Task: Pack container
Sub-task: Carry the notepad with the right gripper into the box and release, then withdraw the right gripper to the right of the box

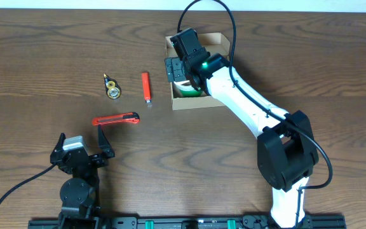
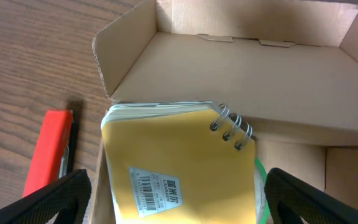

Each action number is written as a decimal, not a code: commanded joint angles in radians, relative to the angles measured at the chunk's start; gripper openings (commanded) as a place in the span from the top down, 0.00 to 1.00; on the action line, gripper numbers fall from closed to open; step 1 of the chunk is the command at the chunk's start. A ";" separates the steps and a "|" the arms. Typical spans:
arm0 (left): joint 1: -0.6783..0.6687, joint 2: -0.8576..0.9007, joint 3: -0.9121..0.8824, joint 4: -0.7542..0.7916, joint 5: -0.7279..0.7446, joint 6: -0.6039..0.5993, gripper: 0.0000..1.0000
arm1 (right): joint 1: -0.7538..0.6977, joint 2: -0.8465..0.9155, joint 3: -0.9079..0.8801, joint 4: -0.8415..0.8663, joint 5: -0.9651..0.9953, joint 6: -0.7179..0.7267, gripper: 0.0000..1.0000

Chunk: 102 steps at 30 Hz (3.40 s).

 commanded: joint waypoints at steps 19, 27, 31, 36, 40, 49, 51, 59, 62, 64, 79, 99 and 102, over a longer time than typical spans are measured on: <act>0.003 -0.007 -0.034 -0.012 -0.010 0.011 0.05 | -0.042 0.016 0.201 -0.082 0.013 -0.019 0.73; 0.003 -0.007 -0.034 -0.012 -0.010 0.011 0.04 | -0.058 0.122 0.195 -0.039 -0.035 -0.019 0.87; 0.003 -0.007 -0.034 -0.012 -0.010 0.011 0.05 | -0.058 0.151 0.195 -0.022 -0.045 -0.023 0.87; 0.003 -0.007 -0.034 -0.012 -0.010 0.011 0.05 | -0.058 0.158 0.194 -0.029 -0.054 -0.034 0.89; 0.003 -0.007 -0.034 -0.012 -0.010 0.011 0.05 | -0.058 0.158 0.194 -0.049 -0.054 -0.034 0.90; 0.003 -0.007 -0.034 -0.012 -0.010 0.011 0.05 | -0.064 0.116 0.282 -0.139 -0.054 -0.038 0.99; 0.003 -0.007 -0.034 -0.012 -0.010 0.011 0.05 | -0.072 0.076 0.323 -0.226 -0.057 -0.046 0.99; 0.003 -0.007 -0.034 -0.012 -0.010 0.011 0.04 | -0.143 -0.124 0.346 -0.505 -0.141 -0.109 0.99; 0.003 -0.007 -0.034 -0.012 -0.010 0.011 0.05 | -0.169 -0.202 0.346 -0.520 -0.143 -0.149 0.99; 0.003 -0.007 -0.034 -0.012 -0.010 0.011 0.05 | -0.183 -0.238 0.346 -0.536 -0.143 -0.160 0.99; 0.003 -0.007 -0.034 -0.005 -0.008 0.011 0.04 | -0.303 -0.526 0.013 -0.615 -0.172 -0.304 0.99; 0.002 -0.007 -0.034 0.137 -0.069 0.031 0.05 | -0.320 -0.588 -0.129 -0.563 -0.140 -0.304 0.01; 0.002 -0.007 -0.034 0.153 0.083 -0.072 0.05 | -0.320 -0.588 -0.129 -0.563 -0.140 -0.304 0.01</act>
